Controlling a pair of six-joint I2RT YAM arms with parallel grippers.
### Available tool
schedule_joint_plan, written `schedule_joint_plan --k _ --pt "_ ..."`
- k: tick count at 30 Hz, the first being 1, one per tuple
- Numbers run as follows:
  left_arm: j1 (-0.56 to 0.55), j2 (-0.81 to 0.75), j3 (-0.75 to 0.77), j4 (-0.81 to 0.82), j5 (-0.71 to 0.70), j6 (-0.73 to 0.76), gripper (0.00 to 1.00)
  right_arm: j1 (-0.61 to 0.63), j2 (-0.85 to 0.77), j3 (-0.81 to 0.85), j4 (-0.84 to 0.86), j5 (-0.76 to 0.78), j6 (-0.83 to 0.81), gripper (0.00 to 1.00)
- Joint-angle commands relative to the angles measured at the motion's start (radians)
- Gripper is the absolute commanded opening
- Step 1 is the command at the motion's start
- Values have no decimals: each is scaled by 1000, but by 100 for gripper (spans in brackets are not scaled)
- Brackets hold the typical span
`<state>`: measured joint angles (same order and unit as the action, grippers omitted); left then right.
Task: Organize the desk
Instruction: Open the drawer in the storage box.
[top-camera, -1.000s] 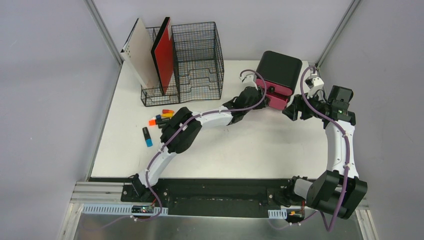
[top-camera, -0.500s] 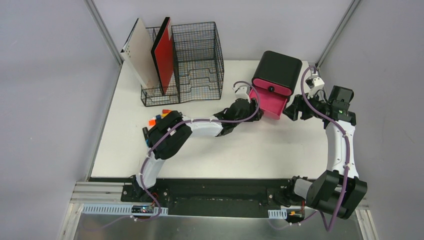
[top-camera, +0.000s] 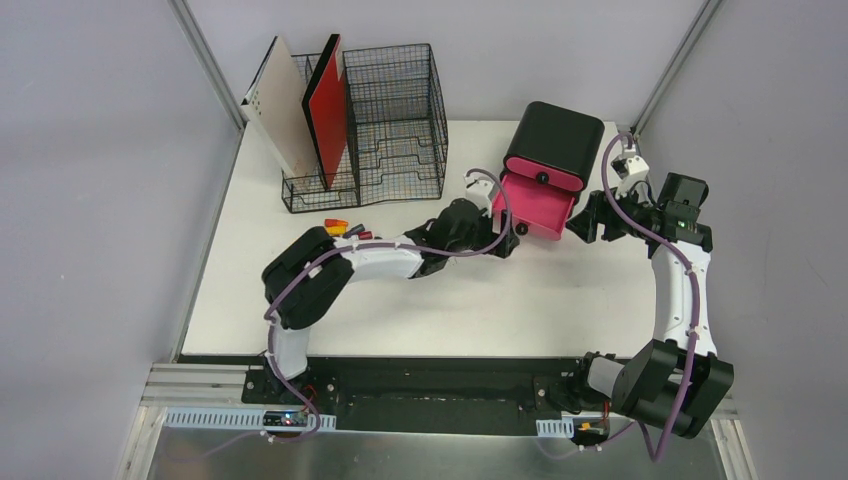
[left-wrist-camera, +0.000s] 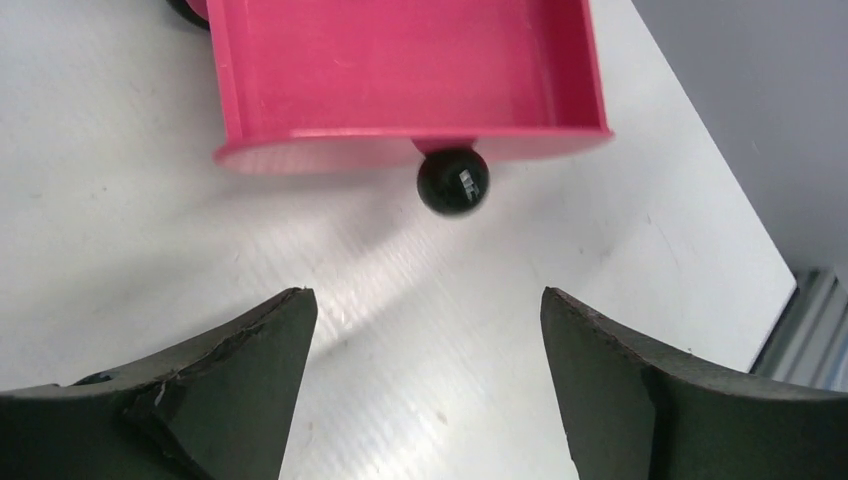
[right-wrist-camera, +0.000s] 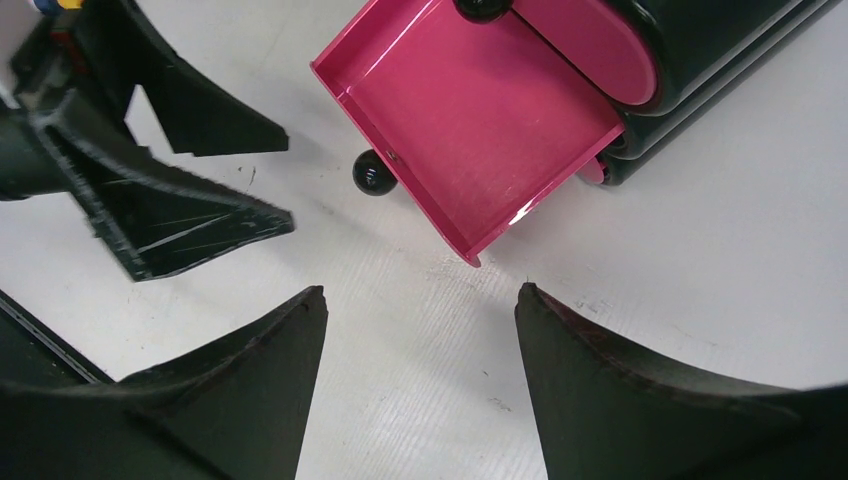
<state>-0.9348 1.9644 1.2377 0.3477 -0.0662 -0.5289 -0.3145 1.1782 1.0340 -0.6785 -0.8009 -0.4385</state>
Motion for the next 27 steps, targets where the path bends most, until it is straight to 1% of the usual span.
schedule_joint_plan --k 1,6,9,14,17,19,23,27 --pt "0 -183 -94 27 65 172 86 -8 -17 11 5 -41 -32 72" --pt "2 -331 -220 -49 -5 252 93 -8 -11 17 -12 -51 -47 72" --pt "17 -421 -283 -118 -9 275 94 -8 -9 18 -20 -61 -54 72" --pt "52 -582 -415 -206 -70 267 94 -8 -6 23 -31 -67 -63 72" --pt "111 -687 -514 -226 -73 231 94 -8 -7 23 -33 -73 -66 72" --pt "170 -754 -575 -238 -55 195 94 -8 -7 23 -36 -77 -67 72" --pt "345 -843 -659 -303 -53 85 92 -8 -5 23 -38 -81 -68 72" --pt "577 -873 -708 -318 86 -16 91 -8 -4 24 -42 -81 -71 72"
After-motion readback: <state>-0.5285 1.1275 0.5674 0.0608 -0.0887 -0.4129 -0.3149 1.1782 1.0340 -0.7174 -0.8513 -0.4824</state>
